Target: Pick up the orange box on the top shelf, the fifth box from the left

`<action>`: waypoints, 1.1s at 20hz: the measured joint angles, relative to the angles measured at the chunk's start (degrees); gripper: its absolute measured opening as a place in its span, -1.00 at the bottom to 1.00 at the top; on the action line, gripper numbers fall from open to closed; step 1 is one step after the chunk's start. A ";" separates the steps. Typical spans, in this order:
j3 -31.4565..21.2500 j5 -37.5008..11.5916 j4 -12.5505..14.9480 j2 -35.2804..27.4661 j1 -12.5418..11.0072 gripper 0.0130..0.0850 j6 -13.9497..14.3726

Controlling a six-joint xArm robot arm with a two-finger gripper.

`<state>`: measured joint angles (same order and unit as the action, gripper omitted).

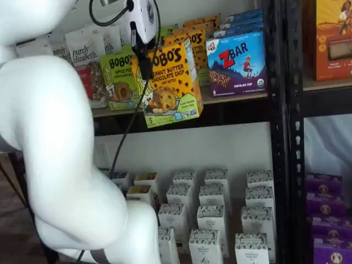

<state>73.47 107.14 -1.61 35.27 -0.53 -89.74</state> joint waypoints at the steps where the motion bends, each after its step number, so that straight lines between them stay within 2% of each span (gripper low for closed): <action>1: -0.03 0.34 -0.09 0.05 -0.04 -0.67 -0.01; 6: 0.37 2.45 -1.36 -0.14 -0.52 -0.67 -0.05; 13: 2.49 6.96 -4.90 -1.88 -1.99 -0.67 -0.26; 22: 1.08 5.18 -6.67 -0.76 -2.82 -0.67 -0.54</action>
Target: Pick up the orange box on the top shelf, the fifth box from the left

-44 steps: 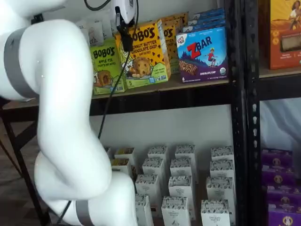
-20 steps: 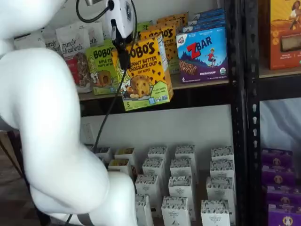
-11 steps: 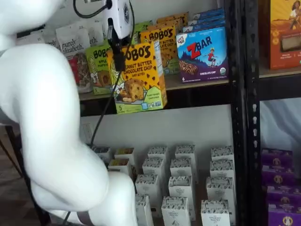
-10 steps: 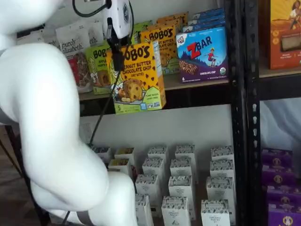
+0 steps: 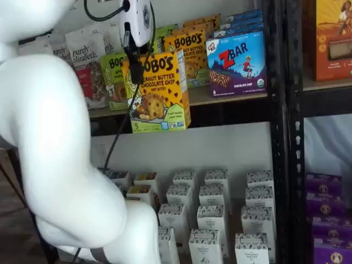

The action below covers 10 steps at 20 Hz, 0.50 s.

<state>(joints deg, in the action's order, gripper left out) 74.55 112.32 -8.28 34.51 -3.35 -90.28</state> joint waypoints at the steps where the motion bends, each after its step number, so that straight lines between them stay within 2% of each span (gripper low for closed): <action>1: 0.05 0.21 -0.28 -0.12 -0.14 -0.67 -0.05; 6: 1.26 2.96 -2.37 -1.51 -1.08 -0.67 -0.27; 10: 0.23 1.64 -2.66 -0.73 -0.87 -0.67 -0.06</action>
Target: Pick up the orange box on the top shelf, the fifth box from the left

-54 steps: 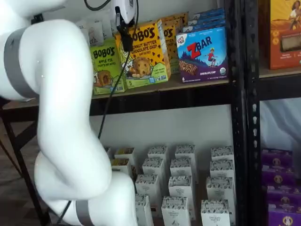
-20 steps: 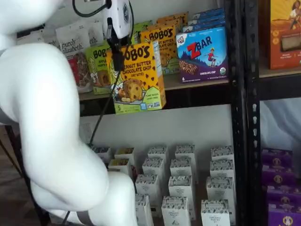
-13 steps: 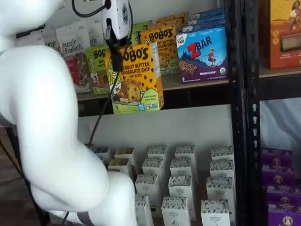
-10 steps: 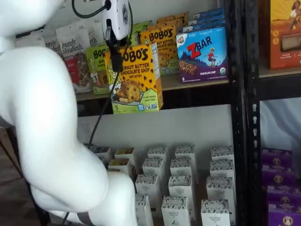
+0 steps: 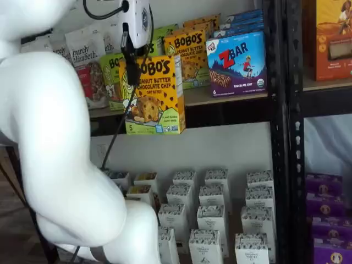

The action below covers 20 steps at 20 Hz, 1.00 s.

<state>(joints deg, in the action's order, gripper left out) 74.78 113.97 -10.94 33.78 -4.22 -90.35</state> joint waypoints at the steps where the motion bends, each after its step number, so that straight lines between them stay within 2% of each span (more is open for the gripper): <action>1: -0.31 -0.41 -0.28 0.22 -0.09 -0.67 0.00; 15: -3.15 -2.63 -5.81 1.81 -1.73 -0.67 -0.10; 20: -4.88 -5.36 -5.30 3.33 -0.87 -0.67 0.45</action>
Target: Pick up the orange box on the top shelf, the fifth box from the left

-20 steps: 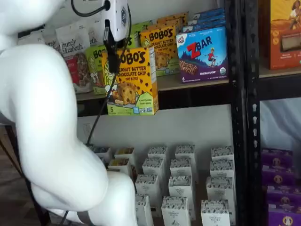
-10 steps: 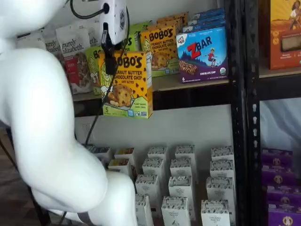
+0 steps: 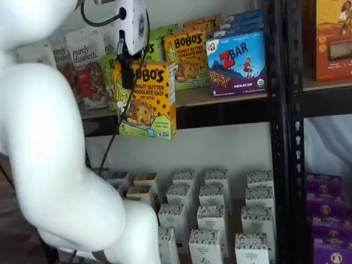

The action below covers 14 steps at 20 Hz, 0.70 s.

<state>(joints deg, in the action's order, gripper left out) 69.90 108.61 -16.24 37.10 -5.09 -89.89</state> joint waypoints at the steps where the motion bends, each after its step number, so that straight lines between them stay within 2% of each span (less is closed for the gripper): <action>1: -0.44 -0.75 0.21 0.43 0.22 -0.67 0.13; 7: -2.44 -4.21 2.91 2.29 2.19 -0.67 1.16; 14: -3.01 -4.73 5.56 2.58 3.91 -0.67 2.05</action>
<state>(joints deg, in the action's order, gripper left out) 66.89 103.88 -10.68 39.68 -1.18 -87.85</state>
